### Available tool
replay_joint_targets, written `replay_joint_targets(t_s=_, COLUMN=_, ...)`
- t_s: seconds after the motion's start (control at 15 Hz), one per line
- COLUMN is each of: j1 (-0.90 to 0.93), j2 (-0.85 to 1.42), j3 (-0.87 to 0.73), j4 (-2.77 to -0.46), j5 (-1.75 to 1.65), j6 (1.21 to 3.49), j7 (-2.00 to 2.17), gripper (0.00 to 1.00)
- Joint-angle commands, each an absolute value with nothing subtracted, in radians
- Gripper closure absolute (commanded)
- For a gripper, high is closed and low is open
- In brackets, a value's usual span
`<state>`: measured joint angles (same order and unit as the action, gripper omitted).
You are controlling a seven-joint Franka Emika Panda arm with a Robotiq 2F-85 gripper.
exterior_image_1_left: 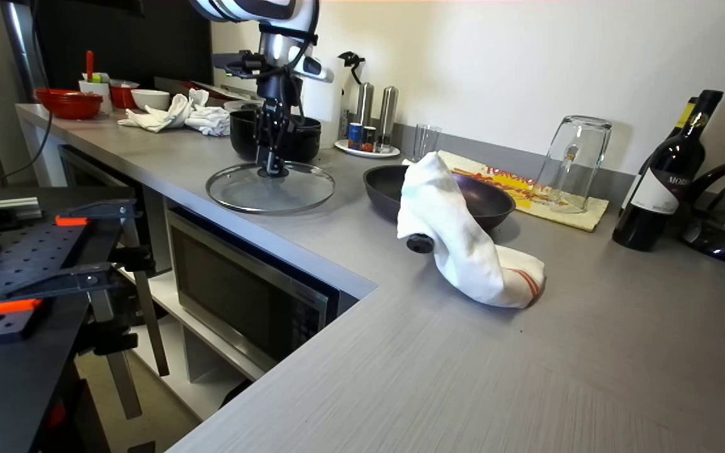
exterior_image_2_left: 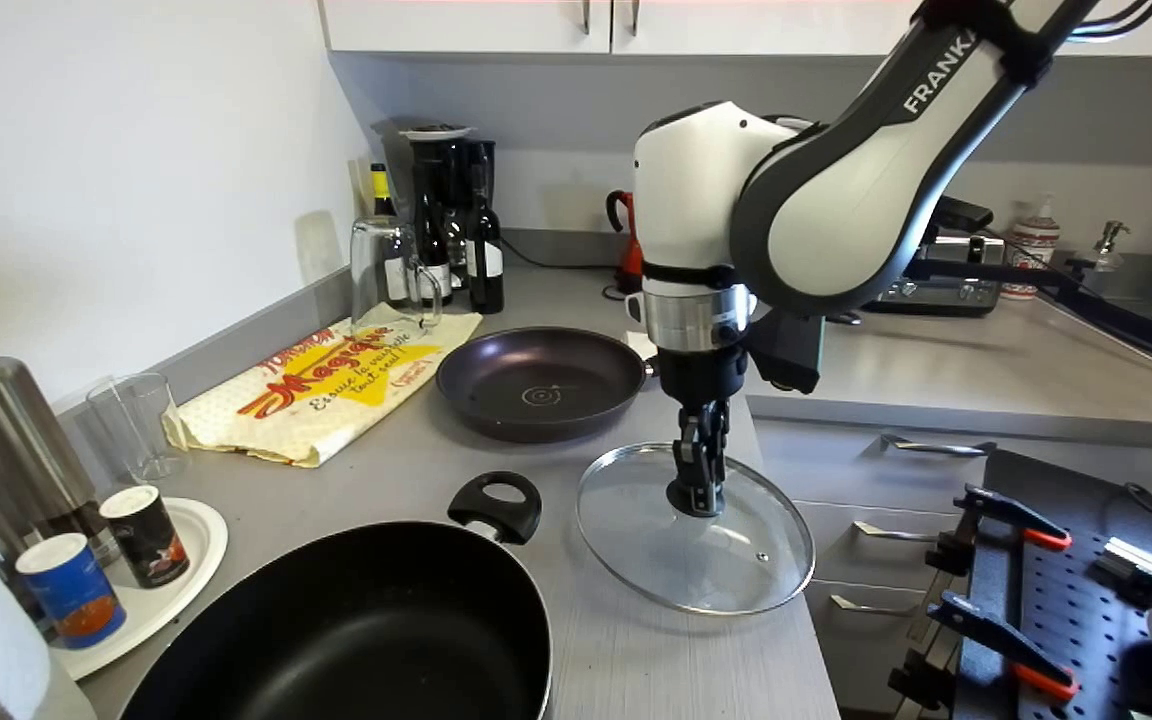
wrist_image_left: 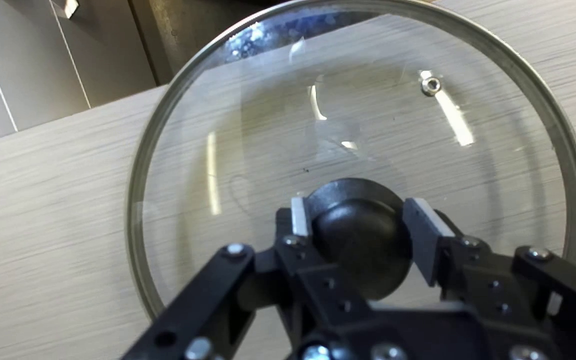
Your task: Remove the lid from the black pot and place it on the counter to the right
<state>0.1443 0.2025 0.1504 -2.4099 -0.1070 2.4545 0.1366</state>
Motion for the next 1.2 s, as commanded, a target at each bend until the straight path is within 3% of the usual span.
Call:
replay_joint_targets(t_s=0.0, j1=0.17, j2=0.256, j3=0.142, j4=-2.348, j5=-0.118, j6=2.427, j7=0.141, gripper=0.76)
replay_joint_targets(t_s=0.67, j1=0.2, j2=0.306, j3=0.15, j4=-2.319, j5=-0.104, j6=2.416, j7=0.138, gripper=0.76)
replay_joint_targets(t_s=0.73, j1=0.202, j2=0.305, j3=0.151, j4=-2.319, j5=-0.103, j6=2.415, j7=0.14, gripper=0.29)
replay_joint_targets(t_s=1.07, j1=0.214, j2=0.308, j3=0.156, j4=-2.323, j5=-0.099, j6=2.418, j7=0.141, gripper=0.0)
replay_joint_targets(t_s=1.13, j1=0.216, j2=0.308, j3=0.156, j4=-2.324, j5=-0.098, j6=2.419, j7=0.142, gripper=0.0)
